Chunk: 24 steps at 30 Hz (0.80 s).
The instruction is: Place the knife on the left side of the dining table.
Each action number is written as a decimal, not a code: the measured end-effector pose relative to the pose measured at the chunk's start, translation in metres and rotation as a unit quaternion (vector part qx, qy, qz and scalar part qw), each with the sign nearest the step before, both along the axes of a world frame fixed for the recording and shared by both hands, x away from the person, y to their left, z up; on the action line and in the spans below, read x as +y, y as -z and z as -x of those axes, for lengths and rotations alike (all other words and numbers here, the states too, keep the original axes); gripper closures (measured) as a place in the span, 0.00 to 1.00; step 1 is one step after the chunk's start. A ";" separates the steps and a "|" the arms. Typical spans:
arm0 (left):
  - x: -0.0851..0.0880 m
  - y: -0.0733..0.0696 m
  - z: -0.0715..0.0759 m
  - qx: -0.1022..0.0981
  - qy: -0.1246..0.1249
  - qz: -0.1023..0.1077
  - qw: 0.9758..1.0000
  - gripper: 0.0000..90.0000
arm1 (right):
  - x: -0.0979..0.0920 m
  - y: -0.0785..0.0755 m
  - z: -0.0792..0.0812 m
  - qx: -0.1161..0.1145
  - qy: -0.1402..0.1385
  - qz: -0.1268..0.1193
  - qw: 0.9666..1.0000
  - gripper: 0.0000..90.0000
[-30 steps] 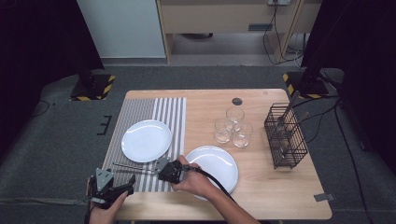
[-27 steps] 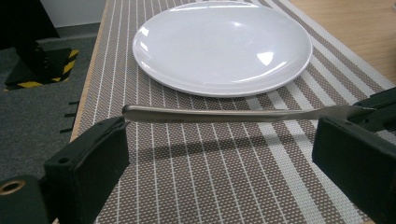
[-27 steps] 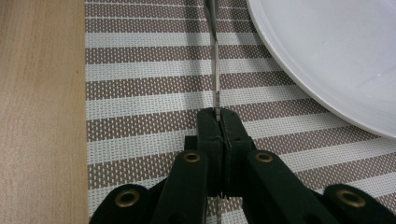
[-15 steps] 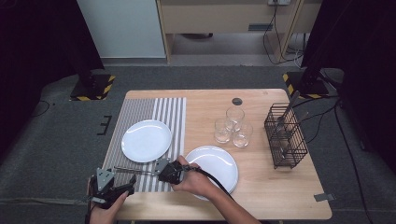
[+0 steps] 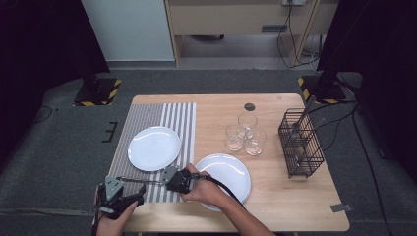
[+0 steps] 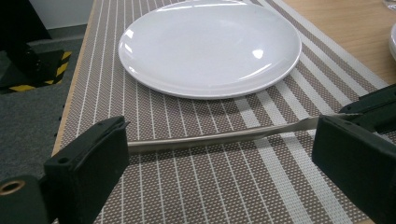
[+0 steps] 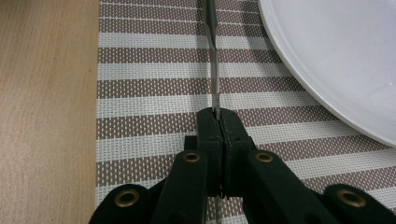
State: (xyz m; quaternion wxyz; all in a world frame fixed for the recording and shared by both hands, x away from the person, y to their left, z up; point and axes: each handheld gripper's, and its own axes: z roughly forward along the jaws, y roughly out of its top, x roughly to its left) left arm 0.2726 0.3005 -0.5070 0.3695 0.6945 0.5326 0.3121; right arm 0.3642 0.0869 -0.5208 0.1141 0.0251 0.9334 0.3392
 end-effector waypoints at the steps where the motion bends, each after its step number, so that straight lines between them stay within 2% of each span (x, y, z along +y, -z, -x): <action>1: -0.001 0.000 0.000 0.001 0.002 -0.002 1.000 0.04 | 0.000 0.000 0.000 0.000 -0.001 0.000 1.000 0.99; 11: -0.007 0.000 -0.002 0.005 0.010 -0.011 1.000 0.04 | 0.000 0.000 -0.002 -0.007 -0.006 0.005 1.000 0.98; 24: -0.008 0.000 -0.002 0.003 0.008 -0.011 1.000 0.04 | 0.001 0.000 -0.003 -0.018 -0.006 0.011 1.000 0.97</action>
